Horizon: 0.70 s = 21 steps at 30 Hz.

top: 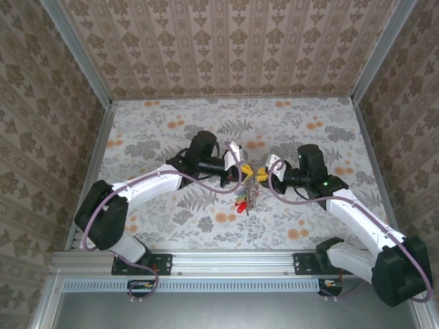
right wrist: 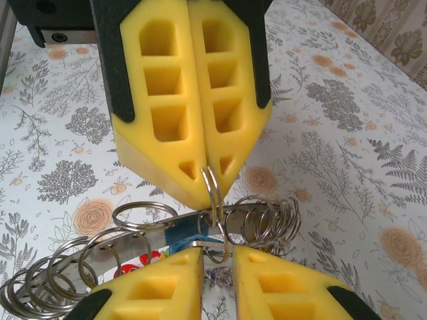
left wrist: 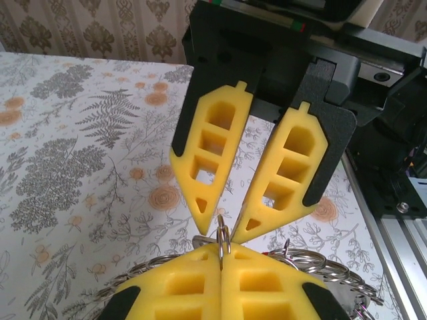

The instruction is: Put the keys on the keyring

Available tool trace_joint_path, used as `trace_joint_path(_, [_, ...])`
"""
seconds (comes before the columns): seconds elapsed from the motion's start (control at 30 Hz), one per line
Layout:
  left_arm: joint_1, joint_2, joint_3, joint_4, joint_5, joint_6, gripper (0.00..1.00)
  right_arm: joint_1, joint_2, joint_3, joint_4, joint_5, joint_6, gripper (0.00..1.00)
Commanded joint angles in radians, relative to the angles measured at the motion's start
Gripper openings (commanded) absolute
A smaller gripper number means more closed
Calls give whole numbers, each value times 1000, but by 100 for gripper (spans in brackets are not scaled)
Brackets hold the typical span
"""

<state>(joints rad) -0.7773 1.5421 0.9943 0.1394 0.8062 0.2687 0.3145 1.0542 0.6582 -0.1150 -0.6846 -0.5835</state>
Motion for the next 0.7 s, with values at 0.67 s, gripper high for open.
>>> trace_joint_path(0.67, [-2, 3, 44, 112, 44, -68, 0, -8, -20, -22, 68, 91, 86, 9])
